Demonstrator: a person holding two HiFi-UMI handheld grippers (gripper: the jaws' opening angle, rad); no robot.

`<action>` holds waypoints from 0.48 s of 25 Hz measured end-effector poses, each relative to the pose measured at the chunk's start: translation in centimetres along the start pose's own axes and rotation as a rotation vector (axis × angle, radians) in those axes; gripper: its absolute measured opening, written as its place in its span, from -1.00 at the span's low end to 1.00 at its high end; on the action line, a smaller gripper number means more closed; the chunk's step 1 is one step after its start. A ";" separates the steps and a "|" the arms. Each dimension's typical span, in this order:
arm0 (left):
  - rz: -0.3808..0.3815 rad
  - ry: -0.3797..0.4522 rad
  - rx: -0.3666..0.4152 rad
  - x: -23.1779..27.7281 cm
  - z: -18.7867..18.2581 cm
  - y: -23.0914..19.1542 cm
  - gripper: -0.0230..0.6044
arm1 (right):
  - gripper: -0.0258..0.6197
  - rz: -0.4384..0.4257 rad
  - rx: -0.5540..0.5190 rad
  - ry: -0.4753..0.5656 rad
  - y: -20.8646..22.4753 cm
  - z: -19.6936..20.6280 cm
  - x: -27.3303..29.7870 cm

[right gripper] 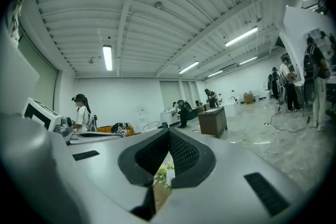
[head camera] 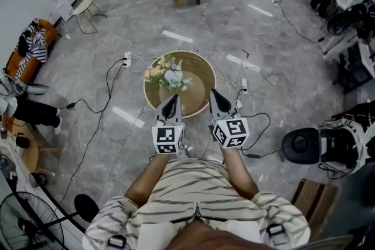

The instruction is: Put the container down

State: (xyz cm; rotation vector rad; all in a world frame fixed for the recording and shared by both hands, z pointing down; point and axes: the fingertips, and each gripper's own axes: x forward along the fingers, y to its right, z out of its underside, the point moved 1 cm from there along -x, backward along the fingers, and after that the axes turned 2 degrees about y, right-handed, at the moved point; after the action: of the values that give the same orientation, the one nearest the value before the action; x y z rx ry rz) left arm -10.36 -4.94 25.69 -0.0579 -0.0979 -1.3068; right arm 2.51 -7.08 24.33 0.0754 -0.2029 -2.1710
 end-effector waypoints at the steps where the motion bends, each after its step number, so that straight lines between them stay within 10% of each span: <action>1: 0.000 0.001 -0.001 0.1 -0.2 -0.1 -0.93 | -0.90 -0.002 -0.003 0.001 -0.1 -0.1 0.2; 12: 0.007 0.041 -0.008 0.6 -1.1 -1.1 -0.93 | -0.90 -0.013 -0.034 0.025 -0.7 -0.9 1.0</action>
State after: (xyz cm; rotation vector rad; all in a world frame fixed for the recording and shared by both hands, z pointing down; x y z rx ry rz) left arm -11.26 -5.94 24.60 -0.0380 -0.0573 -1.3006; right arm 1.45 -7.64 23.35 0.0839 -0.1513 -2.1844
